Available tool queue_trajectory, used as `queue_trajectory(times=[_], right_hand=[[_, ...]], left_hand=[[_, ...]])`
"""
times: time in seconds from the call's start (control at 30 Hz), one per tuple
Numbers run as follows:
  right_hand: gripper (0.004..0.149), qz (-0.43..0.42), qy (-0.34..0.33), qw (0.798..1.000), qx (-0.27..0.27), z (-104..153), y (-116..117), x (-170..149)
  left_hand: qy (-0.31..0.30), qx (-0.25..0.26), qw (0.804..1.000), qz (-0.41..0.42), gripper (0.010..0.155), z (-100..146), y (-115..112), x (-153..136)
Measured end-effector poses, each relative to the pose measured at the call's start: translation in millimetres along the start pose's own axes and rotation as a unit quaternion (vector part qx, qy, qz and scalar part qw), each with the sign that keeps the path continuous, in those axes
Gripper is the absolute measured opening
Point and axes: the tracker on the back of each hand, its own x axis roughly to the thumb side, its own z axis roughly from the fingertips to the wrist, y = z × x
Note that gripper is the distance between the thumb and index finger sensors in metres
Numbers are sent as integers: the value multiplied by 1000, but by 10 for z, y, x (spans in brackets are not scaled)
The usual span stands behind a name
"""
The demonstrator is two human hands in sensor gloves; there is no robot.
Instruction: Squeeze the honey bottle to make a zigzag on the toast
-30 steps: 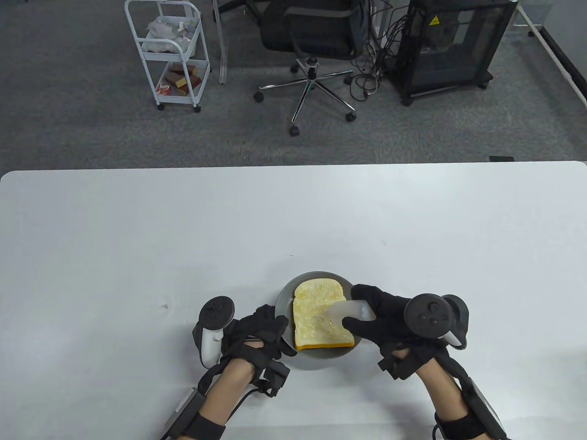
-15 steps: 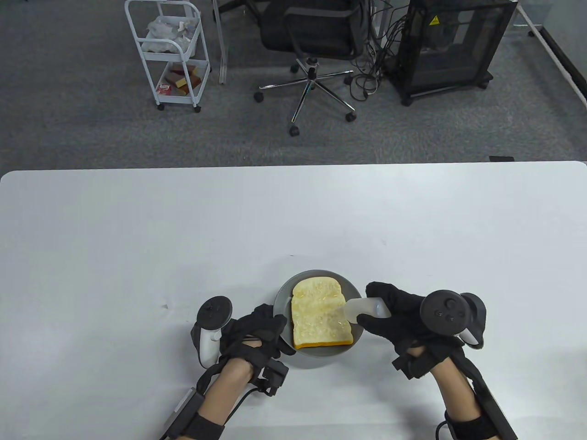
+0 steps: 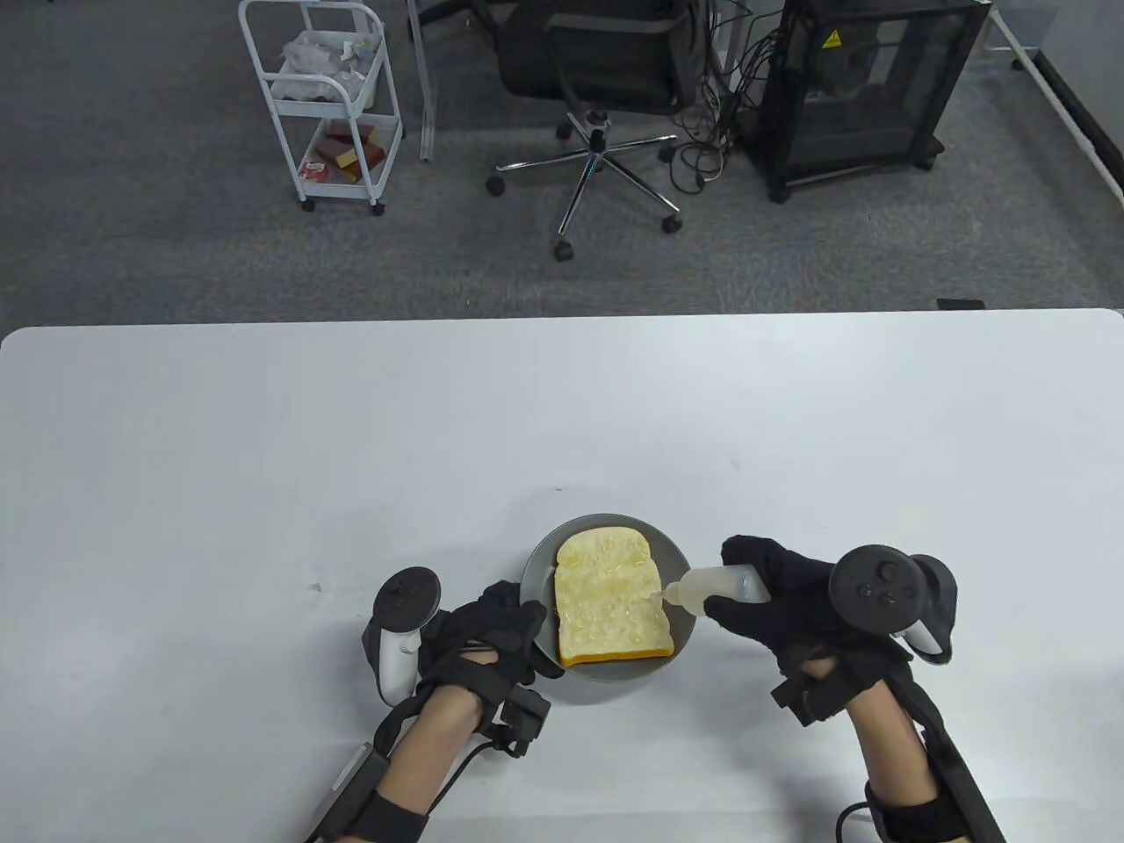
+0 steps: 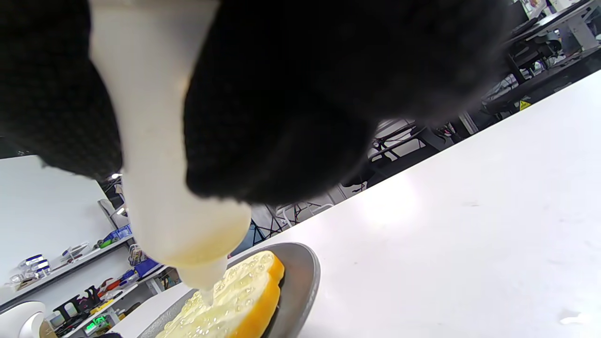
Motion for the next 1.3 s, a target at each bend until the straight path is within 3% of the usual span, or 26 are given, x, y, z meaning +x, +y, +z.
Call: queue_trajectory(times=[0.43, 1.3], right_hand=[[71, -35, -11, 999, 33, -22, 127, 78], [71, -63, -26, 997, 40, -201, 522, 270]], left_hand=[[2, -1, 1000, 1, 50, 2, -3, -4], [2, -5, 1000, 0, 49, -10, -40, -15]])
